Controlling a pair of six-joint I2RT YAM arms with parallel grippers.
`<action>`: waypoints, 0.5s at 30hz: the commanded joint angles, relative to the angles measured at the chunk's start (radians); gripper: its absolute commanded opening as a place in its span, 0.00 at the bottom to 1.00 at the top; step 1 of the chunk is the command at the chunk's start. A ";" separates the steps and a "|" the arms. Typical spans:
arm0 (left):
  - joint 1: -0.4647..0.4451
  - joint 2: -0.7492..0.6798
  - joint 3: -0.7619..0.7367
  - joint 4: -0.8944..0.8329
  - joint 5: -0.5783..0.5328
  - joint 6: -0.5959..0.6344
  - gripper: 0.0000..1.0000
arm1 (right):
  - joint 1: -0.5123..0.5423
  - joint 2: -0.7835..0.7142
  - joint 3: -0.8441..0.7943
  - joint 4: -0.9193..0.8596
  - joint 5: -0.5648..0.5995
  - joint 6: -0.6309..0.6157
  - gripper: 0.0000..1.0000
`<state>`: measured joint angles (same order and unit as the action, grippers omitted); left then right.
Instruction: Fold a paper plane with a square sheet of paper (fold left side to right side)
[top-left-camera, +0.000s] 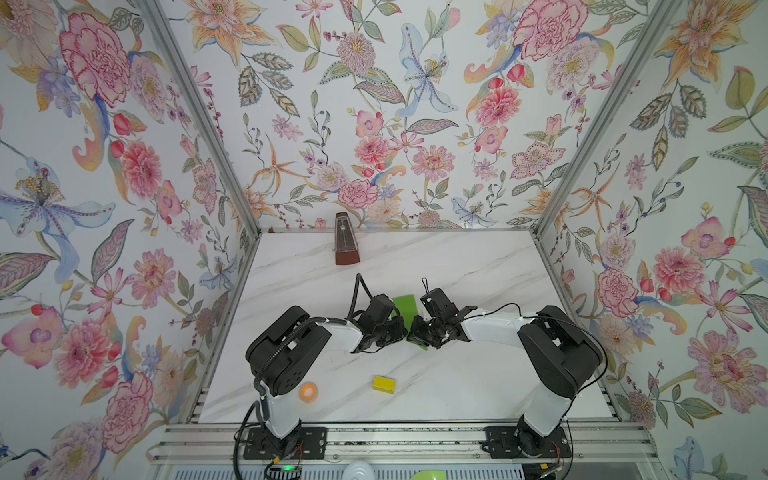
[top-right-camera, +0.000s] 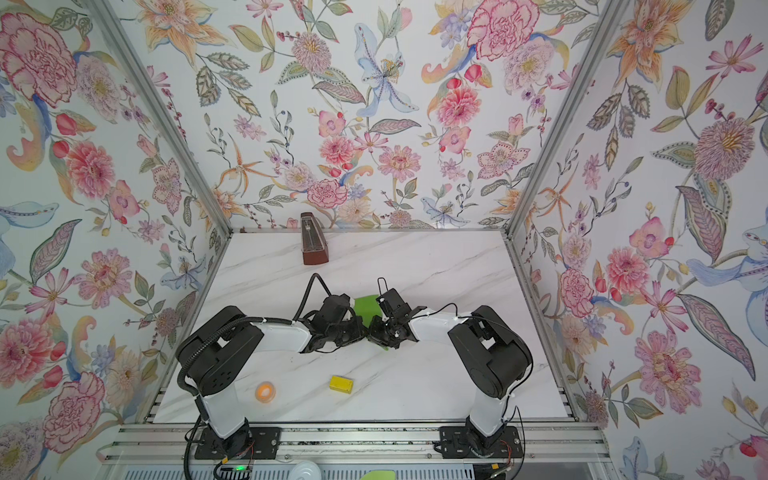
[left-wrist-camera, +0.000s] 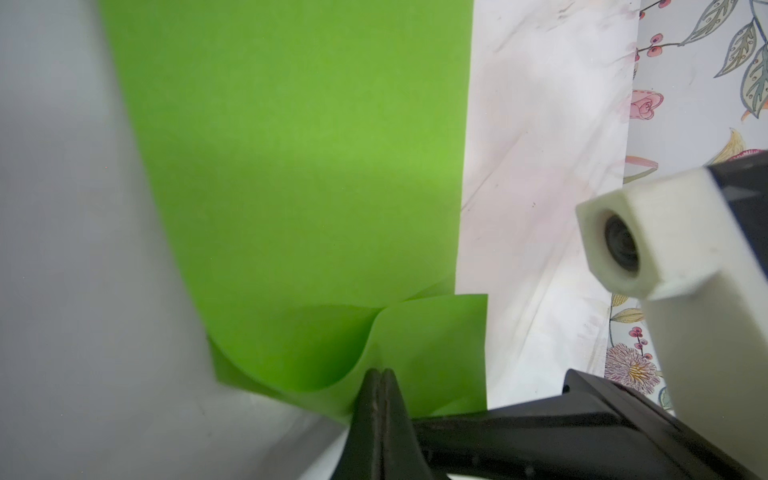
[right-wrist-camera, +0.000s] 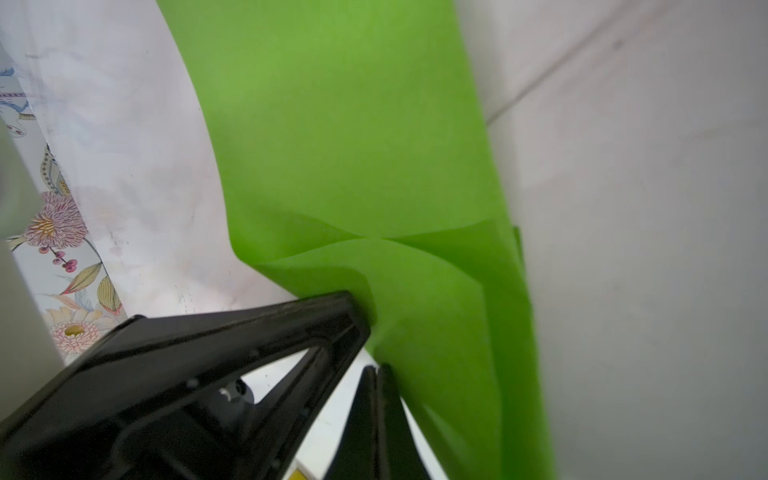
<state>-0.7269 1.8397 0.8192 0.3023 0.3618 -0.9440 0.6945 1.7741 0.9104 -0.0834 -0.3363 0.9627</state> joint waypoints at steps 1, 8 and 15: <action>-0.006 0.012 -0.018 -0.042 -0.015 0.001 0.00 | -0.009 -0.010 0.019 0.005 0.008 -0.001 0.00; -0.006 0.012 -0.014 -0.053 -0.020 0.008 0.00 | -0.021 0.004 -0.004 0.005 0.013 0.000 0.00; -0.004 0.012 -0.017 -0.062 -0.026 0.013 0.00 | -0.026 -0.018 -0.080 -0.017 0.013 0.005 0.00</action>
<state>-0.7269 1.8397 0.8192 0.3016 0.3614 -0.9432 0.6727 1.7683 0.8829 -0.0547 -0.3374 0.9630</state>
